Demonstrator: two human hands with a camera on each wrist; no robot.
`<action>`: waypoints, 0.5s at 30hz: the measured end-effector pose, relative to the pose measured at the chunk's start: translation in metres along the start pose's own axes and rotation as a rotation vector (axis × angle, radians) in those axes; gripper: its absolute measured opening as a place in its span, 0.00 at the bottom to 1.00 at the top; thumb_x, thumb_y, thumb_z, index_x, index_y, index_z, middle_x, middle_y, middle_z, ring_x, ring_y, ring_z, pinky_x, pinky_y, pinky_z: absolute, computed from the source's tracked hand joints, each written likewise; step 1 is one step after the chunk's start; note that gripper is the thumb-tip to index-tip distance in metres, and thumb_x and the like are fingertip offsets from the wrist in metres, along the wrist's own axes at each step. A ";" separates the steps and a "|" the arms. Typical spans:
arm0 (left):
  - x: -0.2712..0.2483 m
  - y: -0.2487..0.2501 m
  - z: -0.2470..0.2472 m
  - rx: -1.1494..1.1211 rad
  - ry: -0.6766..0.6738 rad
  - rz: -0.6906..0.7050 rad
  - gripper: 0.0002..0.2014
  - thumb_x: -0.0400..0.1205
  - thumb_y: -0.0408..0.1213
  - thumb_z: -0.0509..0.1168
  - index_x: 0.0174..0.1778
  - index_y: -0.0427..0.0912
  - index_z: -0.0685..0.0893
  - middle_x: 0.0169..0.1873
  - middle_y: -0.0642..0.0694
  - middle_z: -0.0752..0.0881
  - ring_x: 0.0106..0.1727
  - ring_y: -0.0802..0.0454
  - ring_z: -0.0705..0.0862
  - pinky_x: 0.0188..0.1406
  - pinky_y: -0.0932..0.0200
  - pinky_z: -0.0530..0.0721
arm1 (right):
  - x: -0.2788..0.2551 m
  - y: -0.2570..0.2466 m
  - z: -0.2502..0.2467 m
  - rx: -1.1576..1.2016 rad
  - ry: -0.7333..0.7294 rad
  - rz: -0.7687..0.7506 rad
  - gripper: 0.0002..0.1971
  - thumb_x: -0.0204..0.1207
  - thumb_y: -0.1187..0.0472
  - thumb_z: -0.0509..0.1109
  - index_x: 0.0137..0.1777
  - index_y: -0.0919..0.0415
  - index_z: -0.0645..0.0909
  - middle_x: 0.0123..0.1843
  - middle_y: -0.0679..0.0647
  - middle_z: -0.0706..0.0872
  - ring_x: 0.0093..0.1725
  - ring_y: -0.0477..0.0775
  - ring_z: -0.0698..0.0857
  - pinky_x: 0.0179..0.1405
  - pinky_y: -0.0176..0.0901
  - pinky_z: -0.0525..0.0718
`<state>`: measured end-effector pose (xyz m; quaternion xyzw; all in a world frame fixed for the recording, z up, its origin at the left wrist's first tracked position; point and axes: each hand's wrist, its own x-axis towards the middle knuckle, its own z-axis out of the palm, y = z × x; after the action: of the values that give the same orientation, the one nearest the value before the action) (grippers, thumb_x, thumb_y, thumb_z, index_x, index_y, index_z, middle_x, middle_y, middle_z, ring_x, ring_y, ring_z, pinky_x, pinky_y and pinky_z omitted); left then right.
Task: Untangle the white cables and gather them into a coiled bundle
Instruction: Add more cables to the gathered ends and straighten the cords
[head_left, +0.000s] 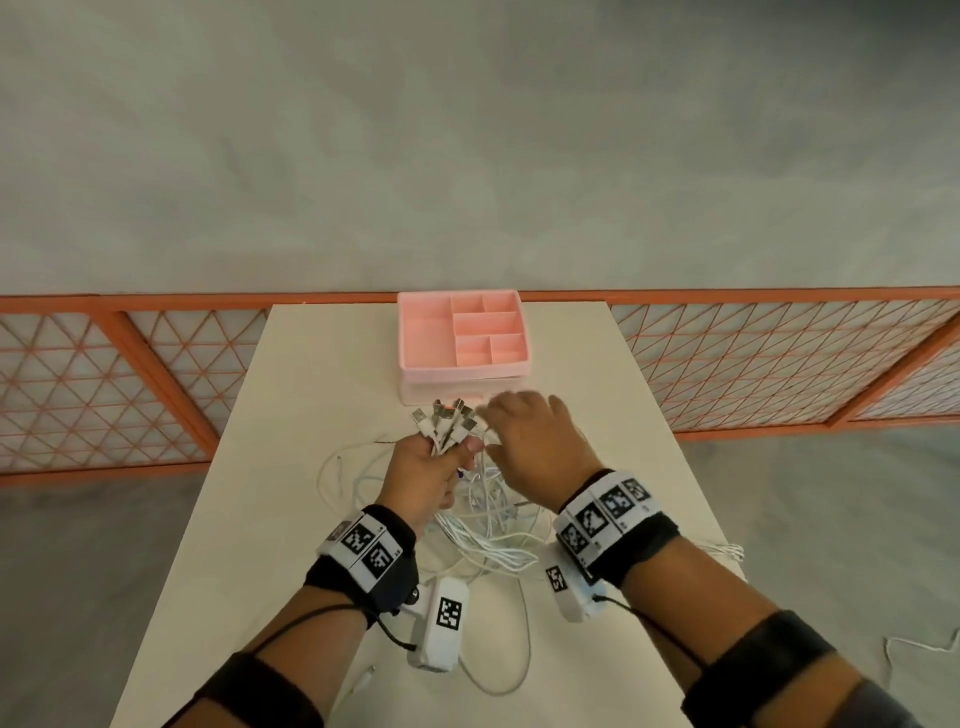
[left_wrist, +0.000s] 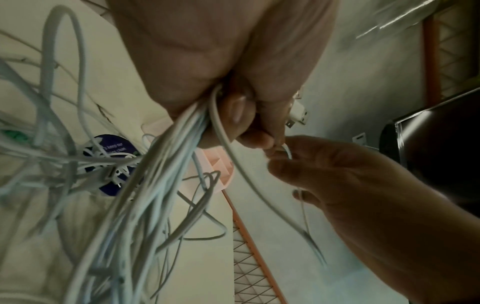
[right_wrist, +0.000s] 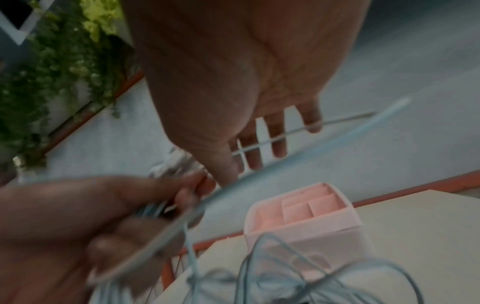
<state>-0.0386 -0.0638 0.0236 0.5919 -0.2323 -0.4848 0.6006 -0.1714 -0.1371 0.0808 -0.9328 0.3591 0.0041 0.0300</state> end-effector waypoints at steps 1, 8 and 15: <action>0.001 0.001 0.000 -0.011 -0.008 0.006 0.13 0.81 0.33 0.73 0.33 0.39 0.78 0.22 0.48 0.74 0.19 0.56 0.61 0.20 0.63 0.57 | 0.001 -0.003 0.004 0.058 -0.042 -0.031 0.14 0.85 0.54 0.60 0.66 0.57 0.78 0.64 0.56 0.83 0.65 0.62 0.81 0.67 0.62 0.76; 0.000 -0.004 -0.015 -0.176 -0.102 -0.024 0.12 0.82 0.40 0.70 0.51 0.31 0.87 0.34 0.48 0.85 0.20 0.58 0.61 0.19 0.65 0.60 | 0.004 0.008 -0.020 0.689 0.032 -0.017 0.15 0.86 0.55 0.65 0.43 0.62 0.87 0.29 0.41 0.83 0.29 0.39 0.79 0.33 0.34 0.74; 0.003 -0.025 -0.029 -0.150 -0.033 -0.109 0.10 0.83 0.37 0.70 0.43 0.34 0.90 0.35 0.44 0.83 0.18 0.59 0.62 0.17 0.66 0.61 | 0.012 0.012 -0.094 1.257 0.658 0.113 0.15 0.84 0.60 0.64 0.35 0.58 0.83 0.22 0.44 0.77 0.25 0.51 0.74 0.29 0.38 0.73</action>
<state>-0.0199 -0.0476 -0.0058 0.5490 -0.1729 -0.5424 0.6120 -0.1718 -0.1595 0.1736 -0.6716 0.3318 -0.4843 0.4520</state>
